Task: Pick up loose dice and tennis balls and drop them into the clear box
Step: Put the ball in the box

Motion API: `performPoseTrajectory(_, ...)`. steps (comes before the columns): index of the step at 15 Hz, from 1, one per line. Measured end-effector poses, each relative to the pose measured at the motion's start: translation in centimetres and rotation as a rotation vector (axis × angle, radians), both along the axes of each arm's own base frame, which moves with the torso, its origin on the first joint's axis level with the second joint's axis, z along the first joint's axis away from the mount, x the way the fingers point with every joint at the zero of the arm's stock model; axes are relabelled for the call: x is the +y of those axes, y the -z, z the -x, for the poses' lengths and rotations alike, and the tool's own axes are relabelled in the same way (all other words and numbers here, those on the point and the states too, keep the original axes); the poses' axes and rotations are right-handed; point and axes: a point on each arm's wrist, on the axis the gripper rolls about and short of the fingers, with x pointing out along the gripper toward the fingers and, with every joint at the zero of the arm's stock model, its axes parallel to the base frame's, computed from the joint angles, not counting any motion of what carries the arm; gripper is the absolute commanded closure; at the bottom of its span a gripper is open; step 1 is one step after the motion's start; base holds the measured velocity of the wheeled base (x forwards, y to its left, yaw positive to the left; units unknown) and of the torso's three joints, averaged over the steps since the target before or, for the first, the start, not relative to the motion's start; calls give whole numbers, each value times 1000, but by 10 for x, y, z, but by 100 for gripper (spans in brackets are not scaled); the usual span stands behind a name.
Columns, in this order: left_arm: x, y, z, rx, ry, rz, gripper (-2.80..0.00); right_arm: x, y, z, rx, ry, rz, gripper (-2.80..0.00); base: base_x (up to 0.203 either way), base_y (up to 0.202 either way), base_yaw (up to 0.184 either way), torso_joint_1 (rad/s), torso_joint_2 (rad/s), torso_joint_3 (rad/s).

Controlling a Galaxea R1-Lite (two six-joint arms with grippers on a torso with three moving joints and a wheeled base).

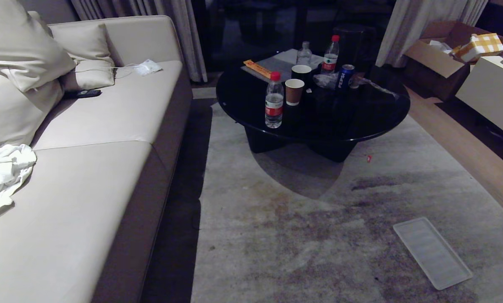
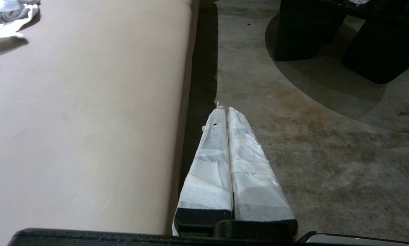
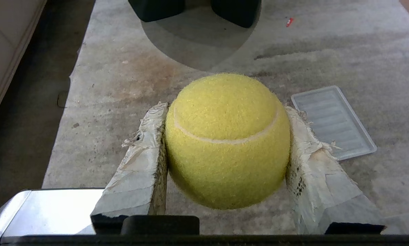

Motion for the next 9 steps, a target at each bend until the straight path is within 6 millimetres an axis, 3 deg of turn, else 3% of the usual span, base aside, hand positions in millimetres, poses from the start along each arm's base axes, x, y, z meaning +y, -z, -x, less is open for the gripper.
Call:
performPoseTrajectory(3,0,0,0,0,0,0,0,0,0,0,0,1,-2,0,1,1,-35,0,1,2)
performPoseTrajectory(9,0,0,0,0,0,0,0,0,0,0,0,2,-4,0,0,10,-161,2,2,2)
